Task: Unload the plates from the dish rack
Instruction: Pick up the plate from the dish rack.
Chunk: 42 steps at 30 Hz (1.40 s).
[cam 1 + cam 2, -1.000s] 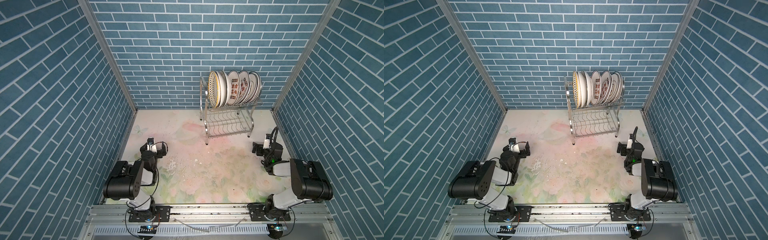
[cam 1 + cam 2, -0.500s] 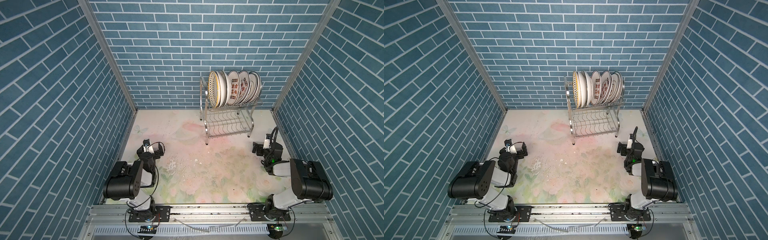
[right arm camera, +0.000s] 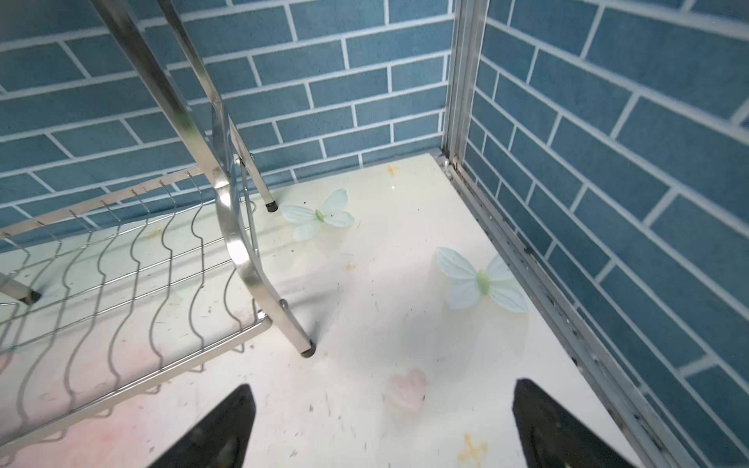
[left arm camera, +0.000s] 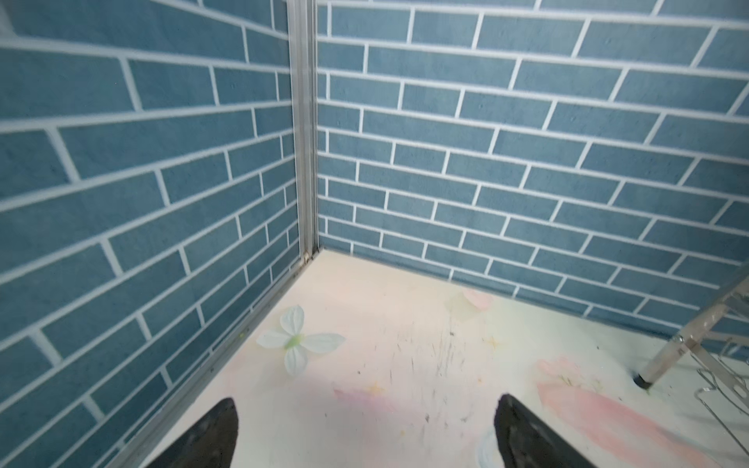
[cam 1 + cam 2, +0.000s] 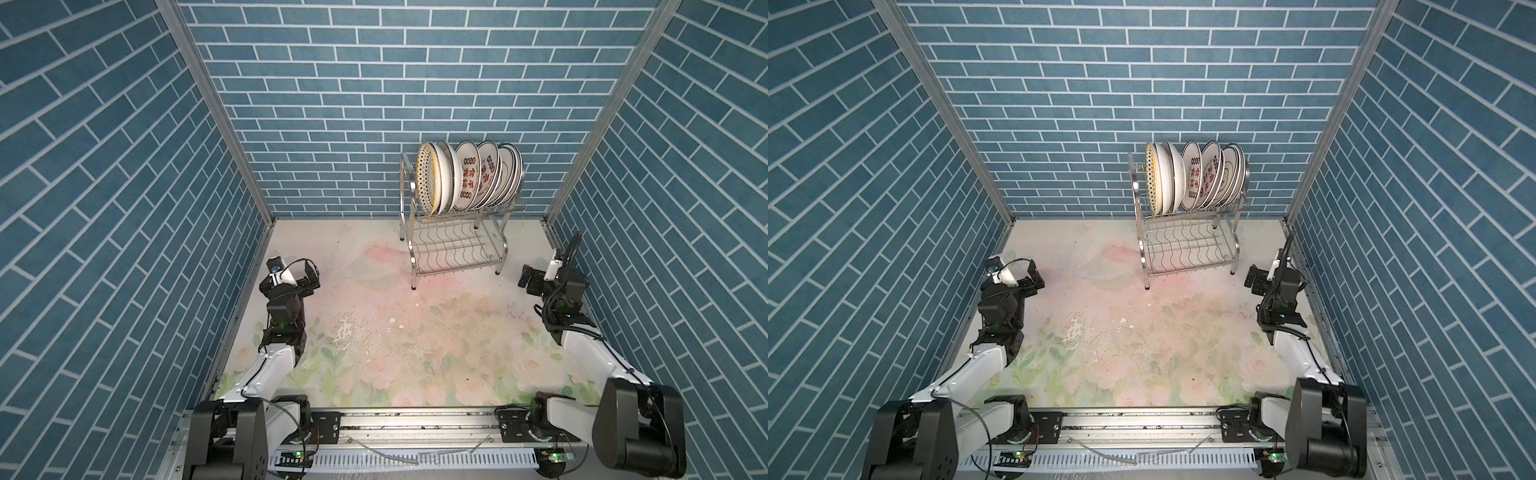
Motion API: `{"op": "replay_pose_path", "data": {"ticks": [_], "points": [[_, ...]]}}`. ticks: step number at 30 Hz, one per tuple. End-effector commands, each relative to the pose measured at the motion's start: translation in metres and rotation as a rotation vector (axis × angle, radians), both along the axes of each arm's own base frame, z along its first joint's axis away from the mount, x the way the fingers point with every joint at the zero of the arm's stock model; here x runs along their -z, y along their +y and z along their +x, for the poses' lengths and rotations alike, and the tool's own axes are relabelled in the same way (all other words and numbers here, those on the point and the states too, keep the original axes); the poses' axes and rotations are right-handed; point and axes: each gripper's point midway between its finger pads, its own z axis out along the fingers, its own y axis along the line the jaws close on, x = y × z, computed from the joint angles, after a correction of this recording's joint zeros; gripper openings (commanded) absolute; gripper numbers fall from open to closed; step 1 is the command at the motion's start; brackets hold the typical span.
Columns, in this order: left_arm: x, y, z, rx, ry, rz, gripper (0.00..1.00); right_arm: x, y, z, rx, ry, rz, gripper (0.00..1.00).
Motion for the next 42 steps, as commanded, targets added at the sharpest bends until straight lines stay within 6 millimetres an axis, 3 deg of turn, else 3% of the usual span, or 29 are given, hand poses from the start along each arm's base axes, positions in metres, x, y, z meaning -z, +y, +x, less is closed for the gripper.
{"op": "replay_pose_path", "data": {"ticks": [1, 6, 9, 12, 16, 19, 22, 27, 30, 36, 42], "points": [[0.025, -0.027, 0.002, 0.045, 0.214, -0.008, 0.99, -0.01, 0.014, -0.025, -0.02, 0.118, 0.113, 0.99], [0.034, -0.083, 0.019, 0.157, 0.376, 0.055, 0.99, -0.037, 0.029, -0.046, -0.08, 0.074, 0.149, 0.99], [0.049, -0.106, 0.026, 0.219, 0.478, 0.031, 0.99, -0.038, 0.033, -0.047, -0.112, 0.05, 0.154, 0.99], [0.059, -0.119, 0.021, 0.255, 0.542, -0.012, 0.99, -0.041, 0.038, -0.049, -0.133, 0.043, 0.178, 0.99], [0.052, -0.121, 0.005, 0.262, 0.529, -0.01, 0.99, -0.04, 0.048, -0.053, -0.158, 0.057, 0.225, 0.99], [0.038, -0.116, -0.003, 0.253, 0.523, -0.004, 0.99, -0.053, 0.065, -0.058, -0.208, 0.074, 0.24, 0.99], [0.031, -0.119, -0.01, 0.276, 0.541, -0.02, 0.99, -0.077, 0.087, -0.063, -0.267, 0.122, 0.258, 0.99], [0.032, -0.127, -0.019, 0.33, 0.575, -0.045, 0.99, -0.136, 0.132, -0.077, -0.356, 0.121, 0.2, 0.99], [0.026, -0.121, -0.022, 0.296, 0.577, -0.053, 0.99, -0.166, 0.152, -0.084, -0.408, 0.106, 0.223, 0.99], [0.015, -0.123, -0.029, 0.287, 0.604, -0.108, 0.99, -0.205, 0.201, -0.089, -0.557, 0.065, 0.219, 0.99], [0.013, -0.126, -0.044, 0.325, 0.631, -0.135, 0.99, -0.228, 0.253, -0.079, -0.646, 0.025, 0.165, 0.99]]}}
